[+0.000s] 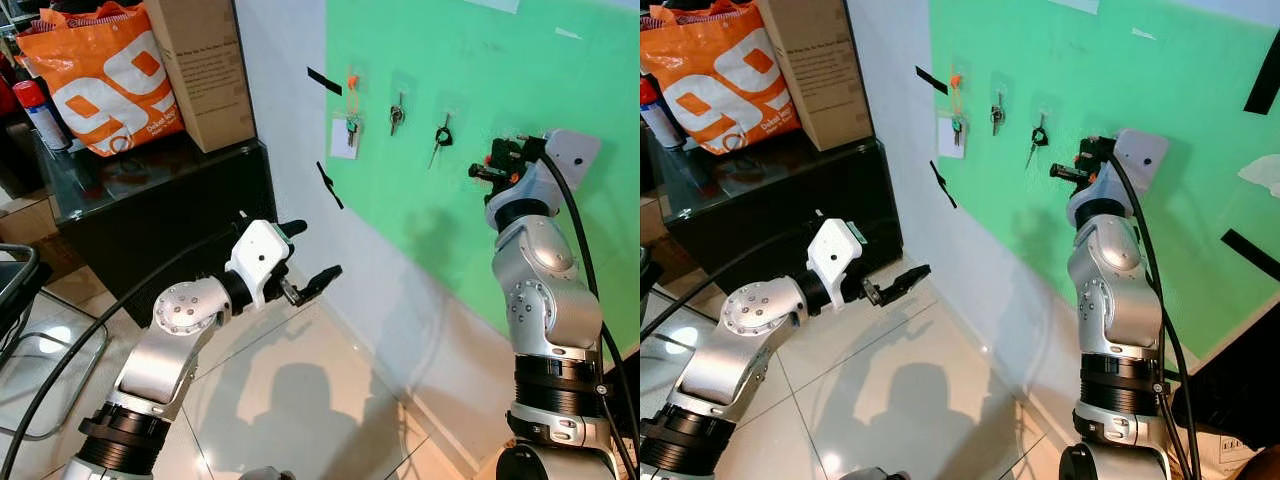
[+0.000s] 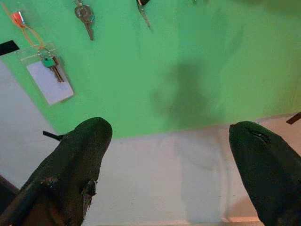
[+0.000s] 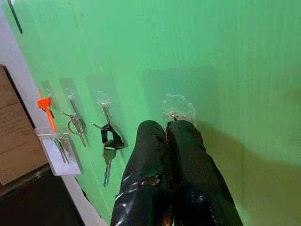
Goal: Hang keys on a hook
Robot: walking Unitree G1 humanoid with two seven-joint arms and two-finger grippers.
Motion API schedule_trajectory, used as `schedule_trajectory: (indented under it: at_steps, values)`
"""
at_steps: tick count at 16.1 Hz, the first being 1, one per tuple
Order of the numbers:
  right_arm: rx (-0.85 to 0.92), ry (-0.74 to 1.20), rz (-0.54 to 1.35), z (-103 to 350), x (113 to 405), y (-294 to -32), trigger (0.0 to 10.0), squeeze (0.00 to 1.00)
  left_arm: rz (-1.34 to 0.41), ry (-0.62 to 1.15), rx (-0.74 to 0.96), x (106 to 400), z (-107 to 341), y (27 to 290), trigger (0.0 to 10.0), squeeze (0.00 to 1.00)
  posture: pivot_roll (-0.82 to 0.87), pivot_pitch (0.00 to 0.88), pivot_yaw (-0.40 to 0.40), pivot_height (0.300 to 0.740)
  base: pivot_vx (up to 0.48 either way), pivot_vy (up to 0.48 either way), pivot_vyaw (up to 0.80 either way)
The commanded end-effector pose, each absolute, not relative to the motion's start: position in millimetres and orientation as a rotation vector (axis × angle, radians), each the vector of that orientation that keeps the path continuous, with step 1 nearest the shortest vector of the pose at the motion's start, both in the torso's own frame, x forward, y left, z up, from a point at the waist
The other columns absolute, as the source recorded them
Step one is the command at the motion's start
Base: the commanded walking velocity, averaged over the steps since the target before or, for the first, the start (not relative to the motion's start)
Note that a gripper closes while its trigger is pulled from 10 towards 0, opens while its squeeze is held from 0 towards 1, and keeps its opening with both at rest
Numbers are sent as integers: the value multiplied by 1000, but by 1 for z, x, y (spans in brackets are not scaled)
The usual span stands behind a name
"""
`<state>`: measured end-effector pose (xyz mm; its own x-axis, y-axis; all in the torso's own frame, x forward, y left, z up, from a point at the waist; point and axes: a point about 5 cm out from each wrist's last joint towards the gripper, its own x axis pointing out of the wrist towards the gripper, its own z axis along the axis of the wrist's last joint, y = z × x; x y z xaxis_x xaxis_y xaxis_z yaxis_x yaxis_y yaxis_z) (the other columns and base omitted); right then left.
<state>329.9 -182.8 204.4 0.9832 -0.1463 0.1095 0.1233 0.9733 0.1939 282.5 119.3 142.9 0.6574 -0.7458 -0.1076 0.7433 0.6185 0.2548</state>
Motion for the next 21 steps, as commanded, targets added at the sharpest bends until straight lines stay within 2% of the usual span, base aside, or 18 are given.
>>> schedule_trajectory:
  at_steps: [1,10,21]
  values:
    - [195,-121,-140,204,330,-182,10000,0,-873,-9,310,282,144,120,10000,0,-55,0,64,740,0,0,0]
    - [187,-34,-138,188,326,-180,10000,0,-889,5,316,282,143,120,10000,0,-57,0,78,740,0,0,0]
    - [233,-61,-83,190,318,-176,10000,0,-899,1,314,283,145,117,10000,0,-59,0,82,740,0,0,0]
